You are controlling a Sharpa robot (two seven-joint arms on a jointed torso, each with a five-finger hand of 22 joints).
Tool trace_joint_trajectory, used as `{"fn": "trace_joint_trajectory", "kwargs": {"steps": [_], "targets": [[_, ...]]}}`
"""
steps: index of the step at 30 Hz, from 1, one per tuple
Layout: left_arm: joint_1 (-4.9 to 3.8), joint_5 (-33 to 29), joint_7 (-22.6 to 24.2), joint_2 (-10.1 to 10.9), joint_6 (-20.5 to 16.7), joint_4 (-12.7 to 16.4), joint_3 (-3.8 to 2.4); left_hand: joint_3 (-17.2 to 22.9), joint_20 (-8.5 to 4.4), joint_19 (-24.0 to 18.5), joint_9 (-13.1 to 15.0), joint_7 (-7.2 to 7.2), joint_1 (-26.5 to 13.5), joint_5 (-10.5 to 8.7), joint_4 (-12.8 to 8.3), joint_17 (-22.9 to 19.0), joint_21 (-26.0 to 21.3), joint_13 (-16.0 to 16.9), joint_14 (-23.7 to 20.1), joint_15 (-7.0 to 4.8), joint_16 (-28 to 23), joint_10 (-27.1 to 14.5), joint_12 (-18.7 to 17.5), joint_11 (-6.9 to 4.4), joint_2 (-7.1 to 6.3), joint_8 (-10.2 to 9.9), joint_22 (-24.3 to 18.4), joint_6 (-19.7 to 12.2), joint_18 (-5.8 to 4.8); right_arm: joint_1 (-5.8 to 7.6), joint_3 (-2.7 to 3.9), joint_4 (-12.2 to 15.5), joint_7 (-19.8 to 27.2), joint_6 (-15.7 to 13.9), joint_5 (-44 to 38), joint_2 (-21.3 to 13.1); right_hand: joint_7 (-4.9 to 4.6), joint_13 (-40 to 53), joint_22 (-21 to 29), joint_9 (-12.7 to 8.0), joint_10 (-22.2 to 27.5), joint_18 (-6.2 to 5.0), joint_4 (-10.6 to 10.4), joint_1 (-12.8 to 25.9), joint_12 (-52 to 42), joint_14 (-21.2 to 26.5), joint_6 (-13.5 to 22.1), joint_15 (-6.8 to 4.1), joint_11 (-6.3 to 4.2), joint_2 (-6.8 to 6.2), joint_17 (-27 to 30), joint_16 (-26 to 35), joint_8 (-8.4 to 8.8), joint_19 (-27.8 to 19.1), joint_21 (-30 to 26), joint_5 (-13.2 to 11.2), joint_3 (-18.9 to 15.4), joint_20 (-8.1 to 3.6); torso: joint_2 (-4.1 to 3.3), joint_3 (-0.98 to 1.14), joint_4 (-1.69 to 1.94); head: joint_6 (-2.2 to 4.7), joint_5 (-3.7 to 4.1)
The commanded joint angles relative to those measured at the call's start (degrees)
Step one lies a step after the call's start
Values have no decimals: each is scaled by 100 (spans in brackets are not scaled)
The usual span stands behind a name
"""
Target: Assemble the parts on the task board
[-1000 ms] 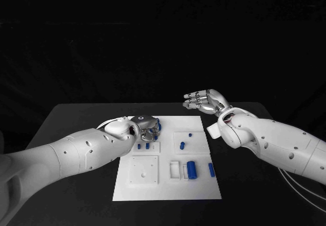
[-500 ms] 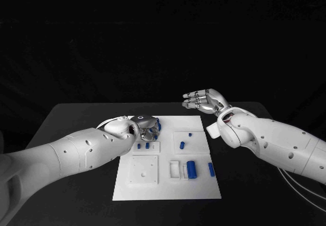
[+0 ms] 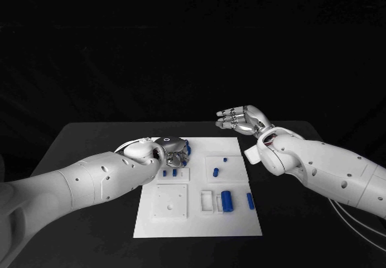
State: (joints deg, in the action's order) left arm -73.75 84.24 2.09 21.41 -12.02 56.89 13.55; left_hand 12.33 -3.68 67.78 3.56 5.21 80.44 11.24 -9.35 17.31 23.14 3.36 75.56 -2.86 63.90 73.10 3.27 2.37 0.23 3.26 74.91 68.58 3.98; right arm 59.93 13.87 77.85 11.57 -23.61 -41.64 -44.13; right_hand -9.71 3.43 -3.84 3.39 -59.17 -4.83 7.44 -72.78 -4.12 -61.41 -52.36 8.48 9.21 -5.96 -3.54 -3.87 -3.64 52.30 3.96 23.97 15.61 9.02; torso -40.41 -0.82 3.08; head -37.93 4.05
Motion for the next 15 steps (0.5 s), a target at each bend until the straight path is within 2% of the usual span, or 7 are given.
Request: {"fn": "trace_joint_trajectory", "kwargs": {"steps": [1,11,15], "targets": [[35,-64,39,-5,109,4,17,-51,-13,-32,10,4,1,-6,-38,-15,57,-6,41,5,-11,29,0,-4,67,35,132,18,34,-1,3,-5,90,68,-89,7,3,-7,10,-3,25,3,29,59,21,32,-44,4,-17,18,8,30,28,-13,3,23,76,-5,-3,-4,-5,9,-5],[42,-217,57,85,-136,61,11,-107,-8,4,11,-3,-30,-13,-91,3,157,-5,119,14,41,135,2,-24,146,35,125,88,65,-1,3,-29,97,72,-113,14,3,-7,10,-3,25,3,29,59,21,32,-44,4,-17,18,8,30,28,-13,3,23,76,-5,4,-5,-4,37,-10],[42,-362,56,186,-183,153,-24,-118,-5,6,11,-1,-30,-10,-96,2,159,-5,120,16,40,126,2,-21,145,35,123,85,68,-1,3,-56,97,75,-116,15,4,-7,10,-3,27,4,39,70,21,34,-49,4,-19,15,8,29,28,-16,4,34,86,-5,11,-8,6,49,-3]]}}
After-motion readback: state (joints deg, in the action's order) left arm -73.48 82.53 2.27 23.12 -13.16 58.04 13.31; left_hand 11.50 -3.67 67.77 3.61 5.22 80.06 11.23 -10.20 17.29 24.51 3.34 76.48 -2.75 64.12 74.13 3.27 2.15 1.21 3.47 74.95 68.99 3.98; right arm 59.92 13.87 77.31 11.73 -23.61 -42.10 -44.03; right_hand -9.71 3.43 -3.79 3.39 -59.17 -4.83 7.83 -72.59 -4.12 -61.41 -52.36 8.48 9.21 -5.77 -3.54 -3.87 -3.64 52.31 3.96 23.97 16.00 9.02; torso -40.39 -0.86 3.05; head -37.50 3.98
